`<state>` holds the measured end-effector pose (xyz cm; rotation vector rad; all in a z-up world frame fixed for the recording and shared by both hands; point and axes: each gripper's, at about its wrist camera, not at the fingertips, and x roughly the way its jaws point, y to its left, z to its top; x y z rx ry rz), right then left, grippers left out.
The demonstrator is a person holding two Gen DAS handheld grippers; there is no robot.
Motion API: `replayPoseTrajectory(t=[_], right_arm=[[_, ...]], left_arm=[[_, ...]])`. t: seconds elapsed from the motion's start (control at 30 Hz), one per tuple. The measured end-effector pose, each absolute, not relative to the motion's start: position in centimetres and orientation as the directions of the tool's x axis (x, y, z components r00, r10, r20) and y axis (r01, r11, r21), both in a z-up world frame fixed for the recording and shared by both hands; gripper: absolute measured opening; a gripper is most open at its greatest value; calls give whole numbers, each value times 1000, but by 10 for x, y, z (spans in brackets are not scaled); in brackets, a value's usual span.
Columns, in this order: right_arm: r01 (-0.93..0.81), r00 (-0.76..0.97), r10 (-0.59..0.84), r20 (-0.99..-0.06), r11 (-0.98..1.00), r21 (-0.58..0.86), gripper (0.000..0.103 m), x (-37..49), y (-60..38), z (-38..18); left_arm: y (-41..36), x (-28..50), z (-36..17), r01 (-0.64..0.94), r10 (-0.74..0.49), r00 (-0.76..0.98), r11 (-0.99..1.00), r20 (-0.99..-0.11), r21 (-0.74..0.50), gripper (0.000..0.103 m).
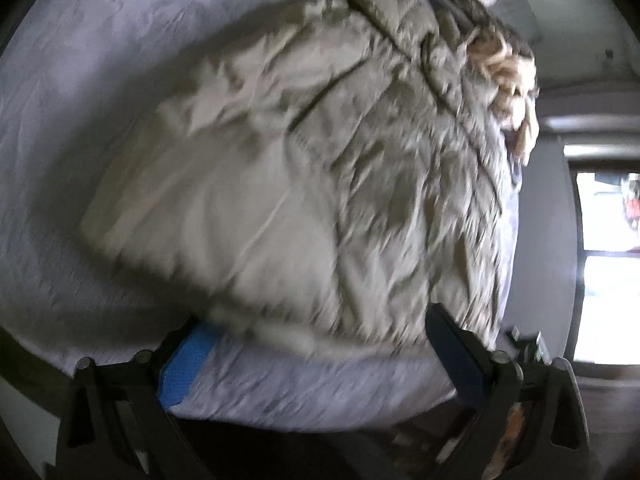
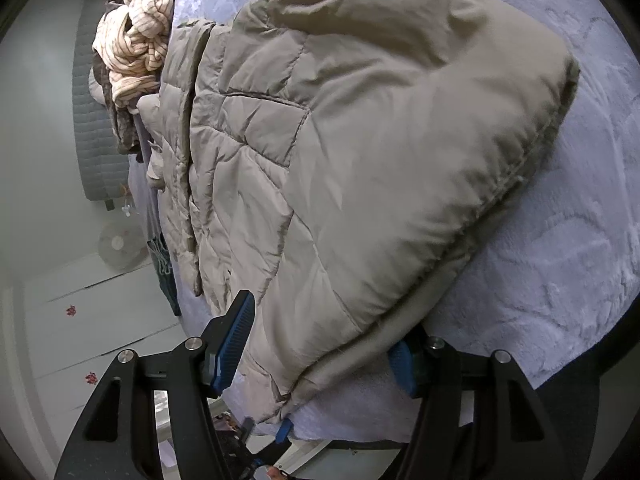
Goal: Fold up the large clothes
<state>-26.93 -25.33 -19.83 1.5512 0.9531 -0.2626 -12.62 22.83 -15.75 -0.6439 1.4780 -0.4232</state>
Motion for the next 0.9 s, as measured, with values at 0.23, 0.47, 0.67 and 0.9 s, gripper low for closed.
replayPoseTrajectory(t=[0.23, 0.47, 0.67, 0.9], right_arm=[[688, 650, 363, -668, 94, 720, 15, -277, -257, -187], [695, 606, 301, -737, 252, 674, 8, -269, -258, -159], [603, 608, 260, -750, 464, 649, 7, -216, -274, -101], [418, 631, 218, -745, 714, 562, 7, -98, -307, -17]], left_arm=[[221, -100, -139, -67, -604, 129, 786, -787, -614, 14], [213, -88, -98, 33, -578, 185, 812, -795, -583, 14], [191, -45, -31, 136, -576, 304, 814, -759, -564, 14], [133, 58, 23, 216, -510, 439, 859, -740, -464, 14]])
